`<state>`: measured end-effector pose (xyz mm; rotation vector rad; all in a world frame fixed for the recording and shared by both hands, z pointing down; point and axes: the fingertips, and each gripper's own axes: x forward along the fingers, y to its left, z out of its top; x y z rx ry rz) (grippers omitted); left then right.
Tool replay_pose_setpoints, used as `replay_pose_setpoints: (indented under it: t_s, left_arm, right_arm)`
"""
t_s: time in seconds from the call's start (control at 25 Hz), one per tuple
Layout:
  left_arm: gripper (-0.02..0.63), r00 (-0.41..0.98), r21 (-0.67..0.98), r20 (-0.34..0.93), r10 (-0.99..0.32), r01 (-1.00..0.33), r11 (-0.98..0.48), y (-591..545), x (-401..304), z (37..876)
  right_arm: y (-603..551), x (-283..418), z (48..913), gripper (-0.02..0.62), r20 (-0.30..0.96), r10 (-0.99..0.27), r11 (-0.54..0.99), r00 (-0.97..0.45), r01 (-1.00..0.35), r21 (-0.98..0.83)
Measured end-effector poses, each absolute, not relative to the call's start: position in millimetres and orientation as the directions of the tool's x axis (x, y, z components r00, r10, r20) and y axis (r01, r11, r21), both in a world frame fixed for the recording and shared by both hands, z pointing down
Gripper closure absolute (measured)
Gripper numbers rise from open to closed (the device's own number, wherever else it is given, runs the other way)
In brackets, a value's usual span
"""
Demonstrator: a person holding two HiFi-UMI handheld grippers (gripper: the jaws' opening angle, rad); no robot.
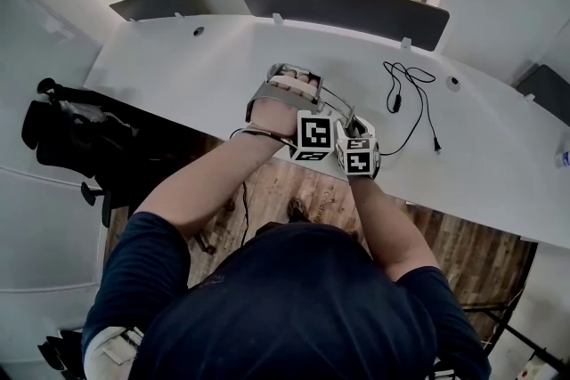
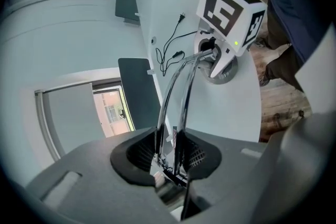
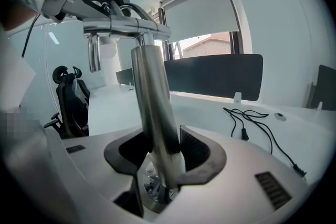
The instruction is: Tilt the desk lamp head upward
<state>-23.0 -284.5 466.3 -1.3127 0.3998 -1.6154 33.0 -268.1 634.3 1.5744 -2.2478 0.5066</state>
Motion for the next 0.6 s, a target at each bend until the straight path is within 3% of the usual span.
replay_pose_setpoints:
  t_s: [0.6]
  left_arm:
    - [0.445,0.116,-0.772,0.537,-0.835,0.467,-0.431,-276.8,-29.5,473.9]
  right_arm:
    - [-265.3,32.0,630.3,0.422,0.490,-0.806,0.370,-0.331,-0.929,-0.018]
